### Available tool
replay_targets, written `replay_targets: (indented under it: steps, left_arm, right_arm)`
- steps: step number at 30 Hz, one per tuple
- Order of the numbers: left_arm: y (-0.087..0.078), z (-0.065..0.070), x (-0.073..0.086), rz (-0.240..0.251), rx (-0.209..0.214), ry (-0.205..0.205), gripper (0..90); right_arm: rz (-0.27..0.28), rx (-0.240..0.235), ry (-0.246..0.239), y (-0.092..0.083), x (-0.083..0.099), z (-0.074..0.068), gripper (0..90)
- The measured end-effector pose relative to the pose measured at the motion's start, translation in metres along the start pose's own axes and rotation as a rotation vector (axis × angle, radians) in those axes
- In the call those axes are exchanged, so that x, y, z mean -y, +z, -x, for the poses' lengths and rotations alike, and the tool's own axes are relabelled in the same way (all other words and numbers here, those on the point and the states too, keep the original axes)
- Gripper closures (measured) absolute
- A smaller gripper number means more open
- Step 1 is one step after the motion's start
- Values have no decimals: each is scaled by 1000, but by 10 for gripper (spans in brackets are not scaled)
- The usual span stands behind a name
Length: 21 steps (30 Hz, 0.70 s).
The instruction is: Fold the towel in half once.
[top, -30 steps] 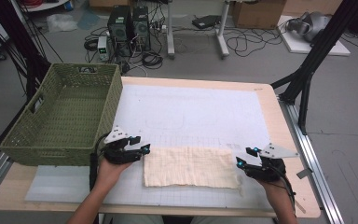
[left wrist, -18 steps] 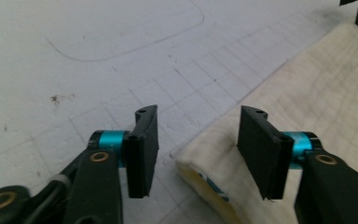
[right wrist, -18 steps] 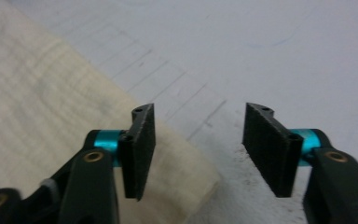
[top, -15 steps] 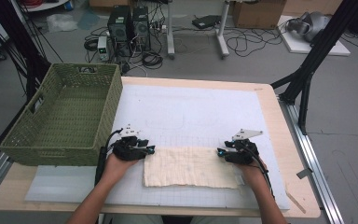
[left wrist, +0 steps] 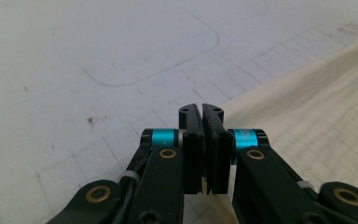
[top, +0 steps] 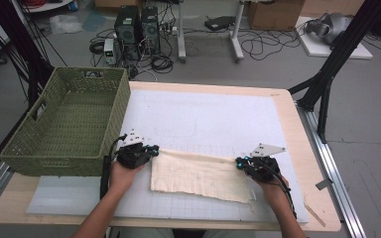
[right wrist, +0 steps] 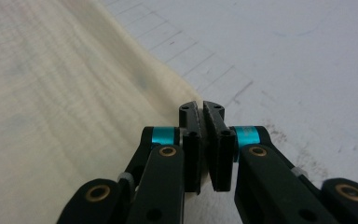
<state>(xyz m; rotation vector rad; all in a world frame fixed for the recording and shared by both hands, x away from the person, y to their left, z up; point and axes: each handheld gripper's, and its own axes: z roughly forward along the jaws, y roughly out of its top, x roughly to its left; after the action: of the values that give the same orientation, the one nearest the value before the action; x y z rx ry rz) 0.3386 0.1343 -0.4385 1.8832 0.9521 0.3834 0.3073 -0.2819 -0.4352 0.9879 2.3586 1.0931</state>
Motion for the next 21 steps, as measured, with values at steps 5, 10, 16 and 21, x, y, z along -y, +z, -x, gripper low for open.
replay_targets:
  steps: [5, 10, 16, 21]
  left_arm:
    - [7, -3, -8, 0, -27, 7, 863]
    - [18, -9, -17, 27, -60, -10, 863]
    - [28, -17, -25, 43, -92, 6, 863]
    - [34, -25, -21, 37, -105, -34, 863]
  right_arm:
    - [20, 72, 14, 5, -10, 5, 861]
    - [30, 127, 54, 19, -18, 17, 862]
    - [9, 196, 62, 34, -30, 25, 863]
    - [17, 208, 71, 44, -39, 30, 864]
